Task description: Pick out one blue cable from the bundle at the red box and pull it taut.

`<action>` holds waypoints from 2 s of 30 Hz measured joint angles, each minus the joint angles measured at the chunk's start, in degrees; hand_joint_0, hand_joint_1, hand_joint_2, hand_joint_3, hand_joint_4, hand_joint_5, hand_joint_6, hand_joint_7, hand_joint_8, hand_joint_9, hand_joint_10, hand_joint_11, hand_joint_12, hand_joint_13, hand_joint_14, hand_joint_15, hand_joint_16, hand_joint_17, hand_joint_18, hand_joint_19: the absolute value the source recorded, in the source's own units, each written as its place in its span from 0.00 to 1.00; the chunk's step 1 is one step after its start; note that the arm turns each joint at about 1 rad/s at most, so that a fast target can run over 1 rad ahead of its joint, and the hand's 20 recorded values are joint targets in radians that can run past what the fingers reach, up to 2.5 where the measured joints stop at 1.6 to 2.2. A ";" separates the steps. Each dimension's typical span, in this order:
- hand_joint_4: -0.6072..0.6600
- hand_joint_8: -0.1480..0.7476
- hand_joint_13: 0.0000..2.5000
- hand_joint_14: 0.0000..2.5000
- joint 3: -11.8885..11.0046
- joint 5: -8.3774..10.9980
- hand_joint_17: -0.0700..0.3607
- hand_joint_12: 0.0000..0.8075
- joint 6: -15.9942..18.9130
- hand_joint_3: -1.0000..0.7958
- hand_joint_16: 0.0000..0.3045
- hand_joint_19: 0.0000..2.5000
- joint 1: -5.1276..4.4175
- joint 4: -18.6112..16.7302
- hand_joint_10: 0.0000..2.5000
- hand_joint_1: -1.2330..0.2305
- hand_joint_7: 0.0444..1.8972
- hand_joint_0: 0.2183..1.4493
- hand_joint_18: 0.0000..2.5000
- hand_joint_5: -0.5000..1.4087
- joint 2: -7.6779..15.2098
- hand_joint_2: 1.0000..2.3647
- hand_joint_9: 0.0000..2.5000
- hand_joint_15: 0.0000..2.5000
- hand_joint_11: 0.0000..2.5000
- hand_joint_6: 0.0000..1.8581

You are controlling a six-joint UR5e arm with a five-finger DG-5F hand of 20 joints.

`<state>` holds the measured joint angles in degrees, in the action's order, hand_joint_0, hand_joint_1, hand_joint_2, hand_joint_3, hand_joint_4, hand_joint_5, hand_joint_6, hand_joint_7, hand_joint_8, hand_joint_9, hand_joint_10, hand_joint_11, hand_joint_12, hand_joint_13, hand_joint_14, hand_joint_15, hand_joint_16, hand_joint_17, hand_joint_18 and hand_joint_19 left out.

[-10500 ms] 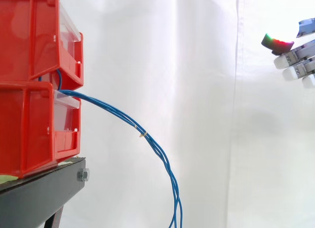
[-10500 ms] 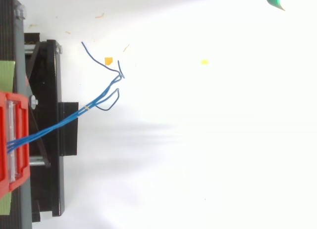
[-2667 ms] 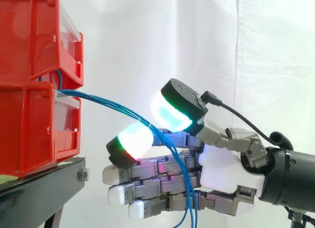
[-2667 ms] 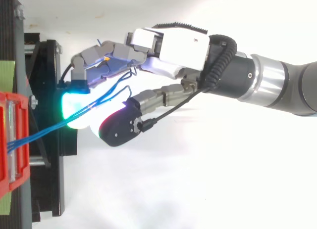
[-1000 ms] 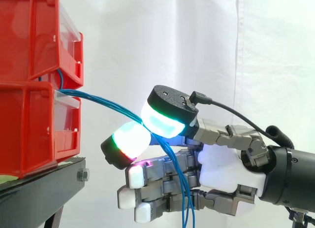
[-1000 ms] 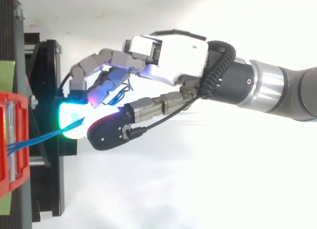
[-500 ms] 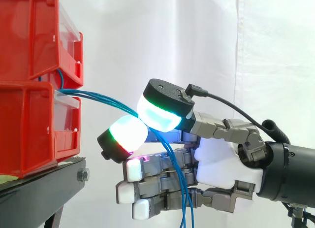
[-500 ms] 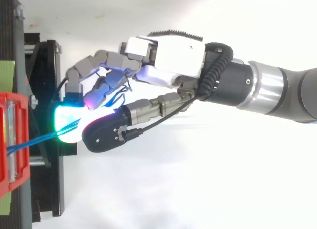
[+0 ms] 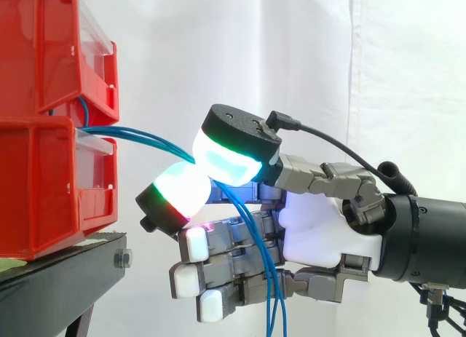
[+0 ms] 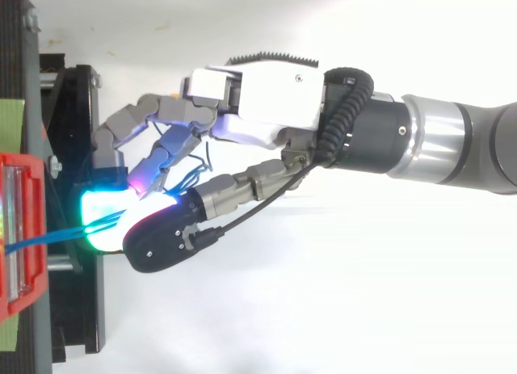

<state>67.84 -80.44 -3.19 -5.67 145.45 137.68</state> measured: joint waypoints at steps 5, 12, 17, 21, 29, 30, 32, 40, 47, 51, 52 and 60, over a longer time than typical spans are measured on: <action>0.41 0.39 0.36 0.01 -0.31 -0.21 0.36 0.35 0.03 0.31 0.13 0.28 0.03 0.73 0.01 0.26 0.60 0.45 0.31 0.15 -0.10 0.00 0.39 0.25 0.31 0.52; 0.48 0.39 0.36 0.01 -0.70 -0.29 0.36 0.35 0.03 0.28 0.13 0.27 0.08 0.89 0.01 0.26 0.50 0.37 0.31 0.15 -0.12 0.00 0.39 0.25 0.31 0.52; 0.51 0.40 0.36 0.01 -1.08 -0.33 0.37 0.36 -0.01 0.28 0.13 0.28 0.13 0.90 0.01 0.26 0.53 0.31 0.31 0.15 -0.13 0.00 0.39 0.25 0.31 0.50; 0.52 0.41 0.36 0.01 -1.28 -0.33 0.38 0.37 -0.05 0.28 0.13 0.28 0.19 1.01 0.01 0.26 0.51 0.27 0.30 0.15 -0.13 0.00 0.38 0.25 0.31 0.50; 0.55 0.44 0.36 0.01 -1.45 -0.33 0.41 0.41 -0.06 0.28 0.15 0.28 0.21 1.12 0.01 0.28 0.48 0.20 0.31 0.15 -0.13 0.00 0.38 0.25 0.30 0.50; 0.55 0.44 0.36 0.01 -1.46 -0.33 0.41 0.41 -0.06 0.28 0.15 0.27 0.22 1.13 0.01 0.28 0.48 0.20 0.31 0.15 -0.13 0.00 0.38 0.25 0.30 0.50; 0.56 0.45 0.36 0.01 -1.46 -0.33 0.41 0.42 -0.12 0.28 0.16 0.28 0.22 1.14 0.01 0.30 0.47 0.19 0.32 0.15 -0.13 0.00 0.39 0.25 0.30 0.49; 0.52 0.43 0.36 0.01 -1.42 -0.35 0.37 0.37 -0.23 0.28 0.13 0.29 0.22 1.56 0.01 0.50 0.54 0.30 0.30 0.16 -0.13 0.00 0.40 0.26 0.30 0.49; 0.53 0.43 0.35 0.01 -1.40 -0.40 0.37 0.37 -0.20 0.41 0.13 0.29 0.22 2.22 0.01 0.40 0.55 0.31 0.29 0.15 -0.13 0.02 0.36 0.26 0.30 0.50; 0.51 0.43 0.35 0.01 -1.39 -0.41 0.37 0.37 -0.26 0.41 0.13 0.29 0.27 2.28 0.01 0.37 0.55 0.32 0.29 0.15 -0.12 0.02 0.37 0.26 0.30 0.50; 0.51 0.43 0.35 0.01 -1.40 -0.42 0.37 0.37 -0.26 0.42 0.13 0.29 0.29 2.28 0.01 0.36 0.56 0.33 0.29 0.15 -0.13 0.02 0.37 0.26 0.30 0.50; 0.47 0.43 0.36 0.01 -1.39 -0.42 0.37 0.37 -0.24 0.40 0.13 0.29 0.38 2.45 0.01 0.31 0.55 0.36 0.29 0.15 -0.12 0.02 0.37 0.26 0.30 0.50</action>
<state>66.44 -80.86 -3.43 -5.29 147.90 137.56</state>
